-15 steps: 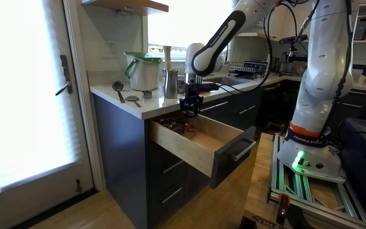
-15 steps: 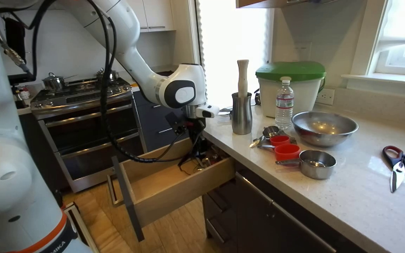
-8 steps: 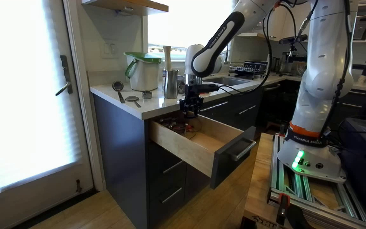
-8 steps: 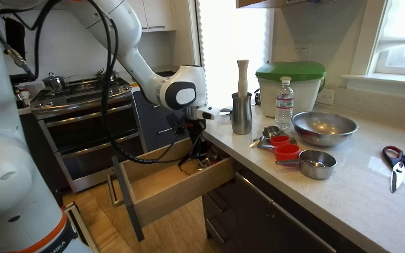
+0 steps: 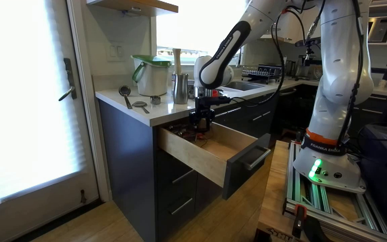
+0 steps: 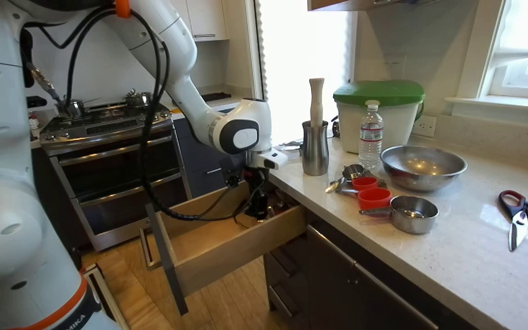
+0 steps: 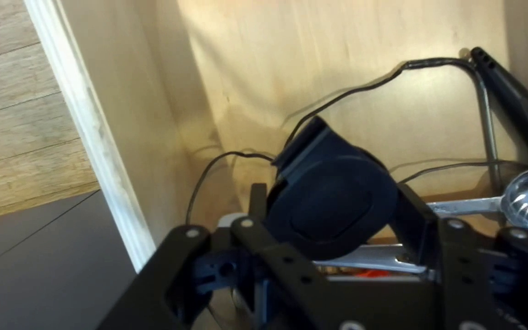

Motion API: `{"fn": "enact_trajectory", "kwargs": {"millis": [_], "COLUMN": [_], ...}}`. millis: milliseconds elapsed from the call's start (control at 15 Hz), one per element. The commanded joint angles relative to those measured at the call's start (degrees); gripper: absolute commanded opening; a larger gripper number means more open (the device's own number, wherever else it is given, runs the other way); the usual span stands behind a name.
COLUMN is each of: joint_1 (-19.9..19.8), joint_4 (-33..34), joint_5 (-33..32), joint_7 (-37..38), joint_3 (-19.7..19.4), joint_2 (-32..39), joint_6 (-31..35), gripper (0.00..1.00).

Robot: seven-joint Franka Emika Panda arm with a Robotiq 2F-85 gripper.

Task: Pick up the black object from the left side of the counter and put it in the open drawer

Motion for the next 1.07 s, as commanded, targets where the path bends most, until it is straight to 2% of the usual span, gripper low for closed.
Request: {"fn": "enact_trajectory", "kwargs": {"millis": [0, 733, 1000], "joint_1": [1.77, 7.31, 7.65], "joint_4": [1.17, 6.46, 8.62], "joint_5": [0.8, -5.64, -6.3], "joint_7": [2.95, 14.8, 16.05], "joint_3": [-1.03, -6.14, -6.43], "joint_2": [2.79, 8.72, 10.63], "joint_6": [0.59, -2.42, -4.68], "gripper": [0.42, 0.42, 0.42]}}
